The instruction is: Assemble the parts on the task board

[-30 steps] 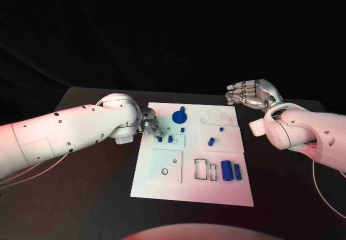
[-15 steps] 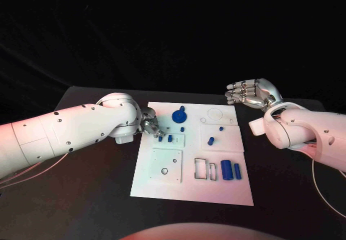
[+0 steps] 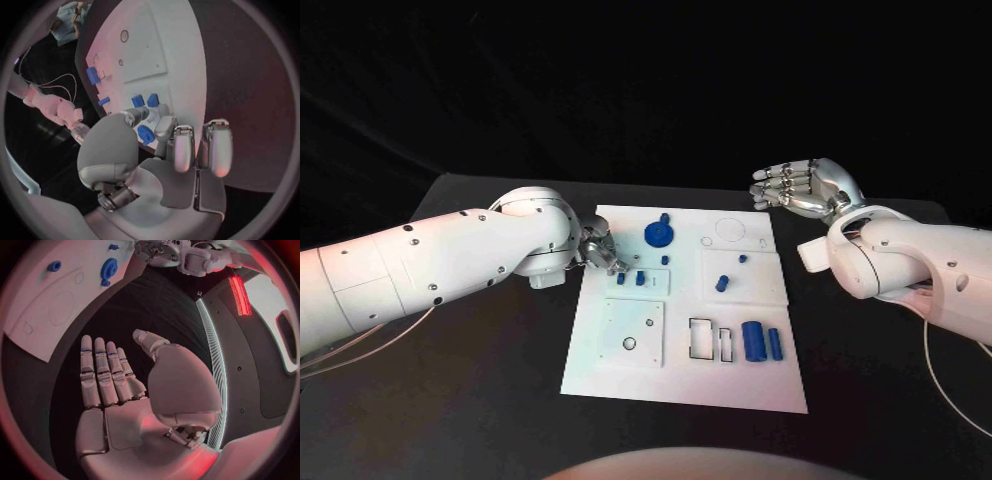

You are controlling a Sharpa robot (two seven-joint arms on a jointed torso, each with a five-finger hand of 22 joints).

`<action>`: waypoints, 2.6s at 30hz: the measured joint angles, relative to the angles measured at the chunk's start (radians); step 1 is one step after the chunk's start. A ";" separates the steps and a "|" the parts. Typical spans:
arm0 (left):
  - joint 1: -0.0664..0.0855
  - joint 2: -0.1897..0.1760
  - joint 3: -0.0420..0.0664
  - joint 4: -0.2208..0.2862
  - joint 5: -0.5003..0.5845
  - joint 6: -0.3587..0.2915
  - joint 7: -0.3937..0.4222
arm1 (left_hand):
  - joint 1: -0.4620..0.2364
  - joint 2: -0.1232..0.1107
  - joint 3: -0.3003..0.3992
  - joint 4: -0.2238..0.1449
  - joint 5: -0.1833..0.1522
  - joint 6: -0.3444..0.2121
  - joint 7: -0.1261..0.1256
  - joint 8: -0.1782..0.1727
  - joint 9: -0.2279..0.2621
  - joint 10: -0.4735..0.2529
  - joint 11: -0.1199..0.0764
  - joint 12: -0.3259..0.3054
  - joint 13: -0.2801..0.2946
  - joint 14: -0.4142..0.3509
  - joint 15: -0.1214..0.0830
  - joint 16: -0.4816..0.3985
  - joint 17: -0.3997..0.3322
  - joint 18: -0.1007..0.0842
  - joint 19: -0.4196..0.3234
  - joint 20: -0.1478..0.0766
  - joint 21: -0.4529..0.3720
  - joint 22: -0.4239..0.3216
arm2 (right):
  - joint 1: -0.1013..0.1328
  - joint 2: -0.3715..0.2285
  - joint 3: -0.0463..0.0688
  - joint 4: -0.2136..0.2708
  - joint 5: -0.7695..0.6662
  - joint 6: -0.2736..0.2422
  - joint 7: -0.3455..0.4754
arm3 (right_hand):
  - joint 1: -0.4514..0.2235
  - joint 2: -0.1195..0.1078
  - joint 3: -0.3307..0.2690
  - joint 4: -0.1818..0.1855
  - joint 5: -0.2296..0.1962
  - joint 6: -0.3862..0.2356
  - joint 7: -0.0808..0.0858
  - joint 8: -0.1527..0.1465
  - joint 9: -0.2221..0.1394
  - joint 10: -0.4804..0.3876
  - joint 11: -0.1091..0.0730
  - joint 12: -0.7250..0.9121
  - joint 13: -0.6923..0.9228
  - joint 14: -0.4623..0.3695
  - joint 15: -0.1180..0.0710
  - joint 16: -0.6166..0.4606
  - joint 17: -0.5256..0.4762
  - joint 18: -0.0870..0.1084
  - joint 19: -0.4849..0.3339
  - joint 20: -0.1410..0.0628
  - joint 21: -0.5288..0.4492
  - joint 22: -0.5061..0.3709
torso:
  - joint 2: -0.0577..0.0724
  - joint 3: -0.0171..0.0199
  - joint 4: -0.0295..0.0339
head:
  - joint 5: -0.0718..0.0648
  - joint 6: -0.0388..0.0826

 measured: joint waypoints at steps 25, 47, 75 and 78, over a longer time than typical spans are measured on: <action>-0.006 0.031 -0.013 0.003 -0.080 -0.349 0.445 | 0.306 -0.053 -0.202 -0.008 0.016 -0.205 0.124 -0.172 -0.228 -0.500 0.119 -0.516 -0.577 -0.197 0.099 -0.493 -0.293 0.118 -0.326 0.093 -0.707 -0.273 | -0.001 0.002 0.000 -0.007 0.001 0.002 0.000 | -0.004 0.004 -0.003 0.003 0.000 0.000 0.000 0.000 -0.001 0.000 0.000 0.000 0.000 0.000 0.000 0.000 -0.001 0.000 0.000 0.000 -0.003 -0.003 | 0.001 -0.0007 0.0001 | -0.014 0.016; -0.028 0.159 -0.028 -0.127 -0.506 -0.321 0.597 | 0.422 -0.063 -0.150 -0.100 -0.080 -0.096 0.093 -0.283 -0.388 -0.507 0.115 -0.636 -0.758 -0.166 0.080 -0.331 -0.223 0.117 -0.261 0.075 -0.577 -0.143 | -0.002 0.007 0.000 -0.006 0.000 0.003 0.000 | -0.004 0.004 -0.005 0.000 0.000 0.000 0.000 0.000 -0.002 0.000 0.000 0.000 0.000 0.000 0.000 0.000 -0.001 0.000 0.000 0.000 -0.003 -0.005 | 0.002 0.0001 -0.0012 | -0.013 0.023; -0.054 0.200 -0.027 -0.181 -0.593 -0.256 0.591 | 0.398 -0.062 -0.035 -0.174 -0.079 -0.004 0.107 -0.348 -0.433 -0.446 0.118 -0.670 -0.832 -0.116 0.098 -0.237 -0.177 0.101 -0.227 0.088 -0.479 -0.048 | -0.002 0.008 0.000 -0.004 0.000 0.002 0.001 | -0.004 0.004 -0.005 0.000 0.006 0.000 0.000 0.000 -0.002 0.000 0.000 0.000 0.000 0.000 0.000 0.000 -0.002 0.000 0.000 0.000 -0.003 -0.008 | 0.000 -0.0003 0.0008 | -0.025 0.011; -0.054 0.197 -0.027 -0.176 -0.595 -0.256 0.588 | 0.397 -0.063 -0.032 -0.177 -0.079 -0.004 0.108 -0.350 -0.434 -0.442 0.122 -0.672 -0.837 -0.112 0.102 -0.234 -0.172 0.101 -0.223 0.091 -0.473 -0.043 | -0.002 0.008 0.000 -0.005 0.000 0.002 0.001 | -0.004 0.004 -0.005 0.000 0.006 0.000 0.000 0.000 -0.002 0.000 0.000 0.000 0.000 0.000 0.000 0.000 -0.001 0.000 0.000 0.000 -0.003 -0.008 | 0.000 -0.0003 0.0007 | -0.024 0.011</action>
